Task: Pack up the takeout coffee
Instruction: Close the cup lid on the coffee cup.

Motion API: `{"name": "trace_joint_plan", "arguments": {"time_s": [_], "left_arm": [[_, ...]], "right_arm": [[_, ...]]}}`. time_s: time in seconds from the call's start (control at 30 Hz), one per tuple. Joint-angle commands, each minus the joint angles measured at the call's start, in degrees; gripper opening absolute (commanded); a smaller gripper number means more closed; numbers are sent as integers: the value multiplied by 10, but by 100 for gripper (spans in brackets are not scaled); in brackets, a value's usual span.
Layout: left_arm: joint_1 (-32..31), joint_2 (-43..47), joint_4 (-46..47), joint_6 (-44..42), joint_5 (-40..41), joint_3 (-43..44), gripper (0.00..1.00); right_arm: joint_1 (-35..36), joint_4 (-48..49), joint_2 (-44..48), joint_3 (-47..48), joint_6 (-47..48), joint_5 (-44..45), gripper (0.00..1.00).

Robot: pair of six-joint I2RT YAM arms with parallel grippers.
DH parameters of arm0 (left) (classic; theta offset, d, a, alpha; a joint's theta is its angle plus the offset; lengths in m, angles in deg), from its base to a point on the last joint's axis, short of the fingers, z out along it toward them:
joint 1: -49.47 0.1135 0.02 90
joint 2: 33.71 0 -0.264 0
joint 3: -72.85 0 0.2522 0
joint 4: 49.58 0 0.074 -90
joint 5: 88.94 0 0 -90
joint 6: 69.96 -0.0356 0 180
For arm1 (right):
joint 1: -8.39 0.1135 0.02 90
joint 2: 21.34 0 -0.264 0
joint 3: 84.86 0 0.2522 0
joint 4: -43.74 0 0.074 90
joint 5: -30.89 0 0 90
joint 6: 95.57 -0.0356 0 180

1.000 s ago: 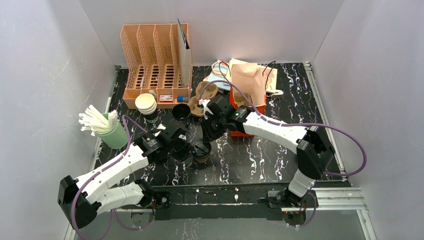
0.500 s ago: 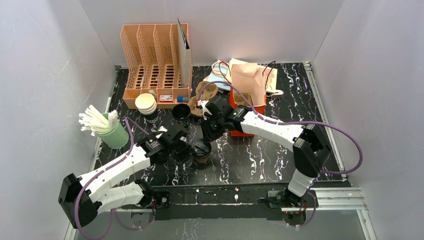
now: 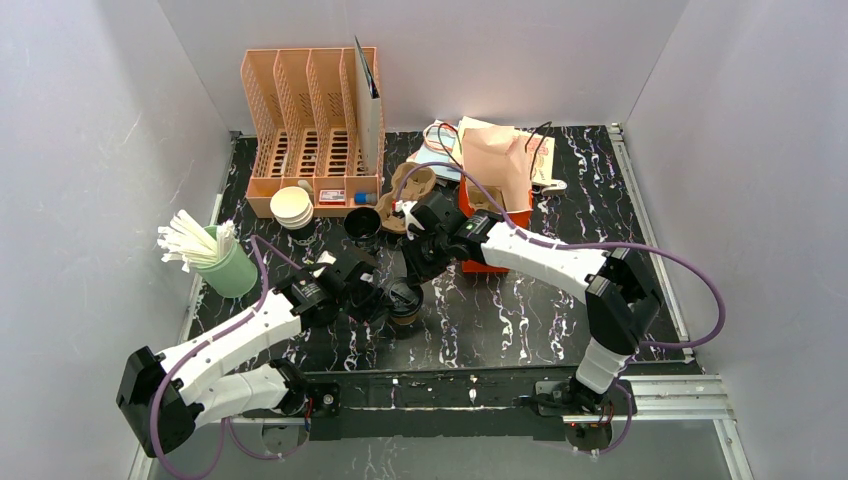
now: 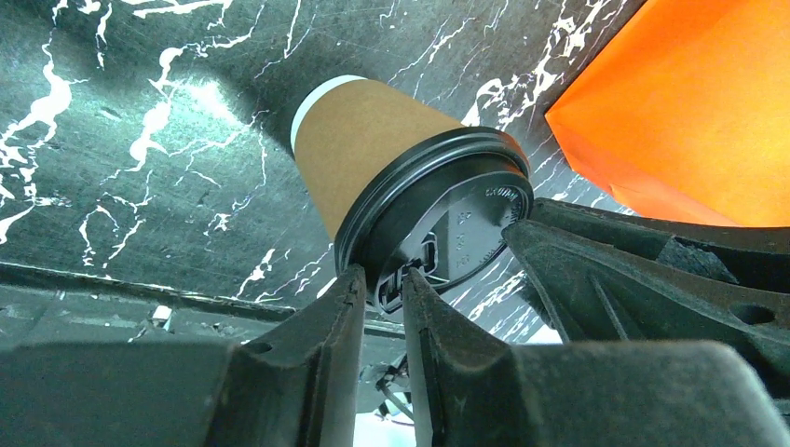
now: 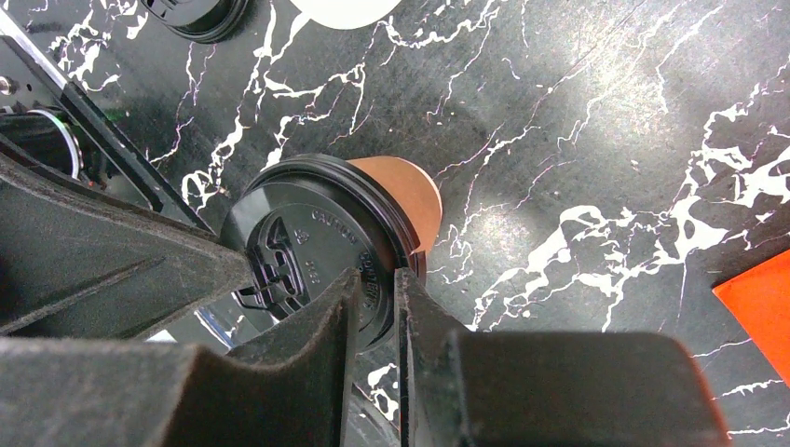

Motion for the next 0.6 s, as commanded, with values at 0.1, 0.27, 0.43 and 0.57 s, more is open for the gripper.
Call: {"name": "trace_joint_plan", "arguments": {"time_s": [0.1,0.27,0.43,0.57], "left_arm": [[0,1,-4,2,14,-19,19],[1,2,-4,2,13,-26,17],[1,3,-4,2,10,-33,17],[1,3,-5,2,5,-40,17]], "right_arm": [[4,-7,-9,31,6,-11,28],[4,-15,-15,34,7,-15,27],[3,-29,-26,37,7,-17,26],[4,-36,-31,33,6,-20,26]]}}
